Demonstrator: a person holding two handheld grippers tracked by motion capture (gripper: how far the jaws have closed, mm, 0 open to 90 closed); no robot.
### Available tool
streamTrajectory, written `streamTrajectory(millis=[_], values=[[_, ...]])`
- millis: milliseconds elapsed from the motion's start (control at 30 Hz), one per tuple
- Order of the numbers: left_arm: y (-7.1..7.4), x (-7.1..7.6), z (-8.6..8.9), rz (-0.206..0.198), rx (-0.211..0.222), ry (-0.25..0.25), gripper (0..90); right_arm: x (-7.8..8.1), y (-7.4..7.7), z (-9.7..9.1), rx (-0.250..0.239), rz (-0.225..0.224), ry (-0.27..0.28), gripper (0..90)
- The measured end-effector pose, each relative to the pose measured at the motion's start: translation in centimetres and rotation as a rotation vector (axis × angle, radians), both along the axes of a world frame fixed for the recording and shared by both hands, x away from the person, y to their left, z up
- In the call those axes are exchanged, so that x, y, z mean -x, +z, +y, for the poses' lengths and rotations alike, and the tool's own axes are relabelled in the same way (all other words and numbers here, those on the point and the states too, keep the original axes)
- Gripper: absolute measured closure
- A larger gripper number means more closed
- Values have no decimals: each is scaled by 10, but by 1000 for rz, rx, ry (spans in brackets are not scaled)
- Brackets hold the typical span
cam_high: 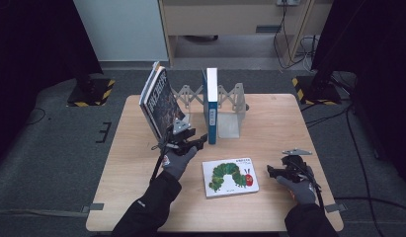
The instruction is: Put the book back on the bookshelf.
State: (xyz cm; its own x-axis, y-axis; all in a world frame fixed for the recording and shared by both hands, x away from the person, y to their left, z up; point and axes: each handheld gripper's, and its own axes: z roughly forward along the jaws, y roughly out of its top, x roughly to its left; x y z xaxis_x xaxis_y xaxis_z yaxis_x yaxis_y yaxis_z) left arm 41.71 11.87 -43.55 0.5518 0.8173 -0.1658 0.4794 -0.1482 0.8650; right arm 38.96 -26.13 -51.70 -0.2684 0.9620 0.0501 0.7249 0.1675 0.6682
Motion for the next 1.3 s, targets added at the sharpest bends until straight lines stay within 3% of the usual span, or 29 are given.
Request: streamTrajectory(millis=[100,200,400,533,767,867,1000,1200,1300], values=[[-8,10,5,22,-31,-31,421,3,9,1,-71,-15,-7,163],[-19,19,8,57,-31,-43,406,6,17,2,-132,-24,-5,166],[-37,32,3,106,-95,-81,380,10,24,8,-167,-36,28,142],[-45,37,0,129,-96,-92,368,12,26,12,-171,-47,51,142],[-72,41,-8,186,-163,-103,358,15,27,22,-193,-44,109,201],[-78,42,-10,209,-161,-113,352,17,25,31,-194,-54,141,213],[-83,42,-11,212,-185,-111,341,19,21,42,-170,-60,175,228],[-89,41,-11,194,-149,-99,276,19,14,56,-137,-38,187,242],[-97,42,-9,175,-93,-97,249,18,10,61,-123,-10,192,250]])
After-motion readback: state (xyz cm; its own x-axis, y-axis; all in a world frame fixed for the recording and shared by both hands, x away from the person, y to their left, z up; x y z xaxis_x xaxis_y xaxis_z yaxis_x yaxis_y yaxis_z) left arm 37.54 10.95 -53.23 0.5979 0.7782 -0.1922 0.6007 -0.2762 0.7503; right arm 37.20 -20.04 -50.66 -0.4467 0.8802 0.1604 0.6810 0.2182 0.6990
